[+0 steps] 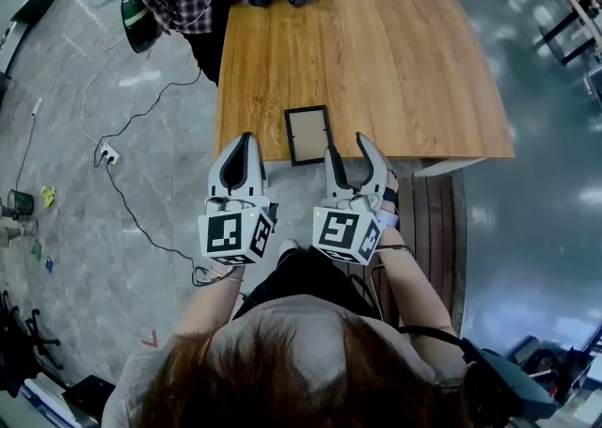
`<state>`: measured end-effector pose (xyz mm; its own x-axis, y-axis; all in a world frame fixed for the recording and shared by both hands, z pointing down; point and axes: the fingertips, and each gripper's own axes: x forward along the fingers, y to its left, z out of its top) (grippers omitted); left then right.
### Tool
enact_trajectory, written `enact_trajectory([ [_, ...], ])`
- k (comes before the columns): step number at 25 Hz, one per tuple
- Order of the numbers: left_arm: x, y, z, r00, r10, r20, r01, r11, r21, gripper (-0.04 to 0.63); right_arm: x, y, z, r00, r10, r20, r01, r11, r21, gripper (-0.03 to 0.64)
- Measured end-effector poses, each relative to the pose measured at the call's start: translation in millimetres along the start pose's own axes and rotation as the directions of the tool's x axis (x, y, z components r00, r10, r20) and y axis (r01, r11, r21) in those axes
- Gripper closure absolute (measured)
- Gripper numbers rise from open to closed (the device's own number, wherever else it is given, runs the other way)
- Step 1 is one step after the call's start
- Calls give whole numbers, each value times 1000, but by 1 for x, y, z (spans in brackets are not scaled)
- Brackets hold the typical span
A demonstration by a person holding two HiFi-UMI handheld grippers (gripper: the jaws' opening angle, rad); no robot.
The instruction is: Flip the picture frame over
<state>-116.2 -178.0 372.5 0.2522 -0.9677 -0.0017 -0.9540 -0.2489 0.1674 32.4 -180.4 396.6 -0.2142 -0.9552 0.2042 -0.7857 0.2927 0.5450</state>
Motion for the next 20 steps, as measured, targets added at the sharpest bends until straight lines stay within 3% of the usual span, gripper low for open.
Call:
enact_trajectory([
  [1, 1, -4, 8, 1000, -7, 22, 8, 1000, -4, 588, -7, -15, 28, 994, 3, 112, -18, 990, 139, 390],
  [3, 3, -14, 24, 997, -31, 71, 32, 999, -10, 588, -23, -41, 70, 959, -8, 285, -103, 924, 369, 390],
  [5, 3, -25, 37, 992, -60, 114, 61, 998, -3, 588, -37, -56, 84, 938, 0, 347, -172, 869, 464, 391],
  [7, 3, -36, 44, 987, -82, 138, 81, 997, 16, 588, -45, -66, 87, 926, -33, 376, -180, 837, 517, 399],
  [12, 6, -60, 45, 984, -111, 140, 107, 994, 33, 588, -47, -77, 65, 942, -97, 323, -141, 757, 638, 599],
  [15, 6, -72, 45, 983, -124, 139, 120, 992, 36, 588, -48, -78, 56, 950, -84, 302, -154, 714, 683, 601],
  [17, 5, -77, 46, 982, -129, 139, 125, 991, 38, 588, -48, -78, 53, 953, -83, 291, -149, 707, 692, 601],
  [20, 5, -85, 47, 981, -135, 138, 131, 991, 41, 588, -48, -79, 53, 959, -84, 272, -123, 740, 661, 601],
])
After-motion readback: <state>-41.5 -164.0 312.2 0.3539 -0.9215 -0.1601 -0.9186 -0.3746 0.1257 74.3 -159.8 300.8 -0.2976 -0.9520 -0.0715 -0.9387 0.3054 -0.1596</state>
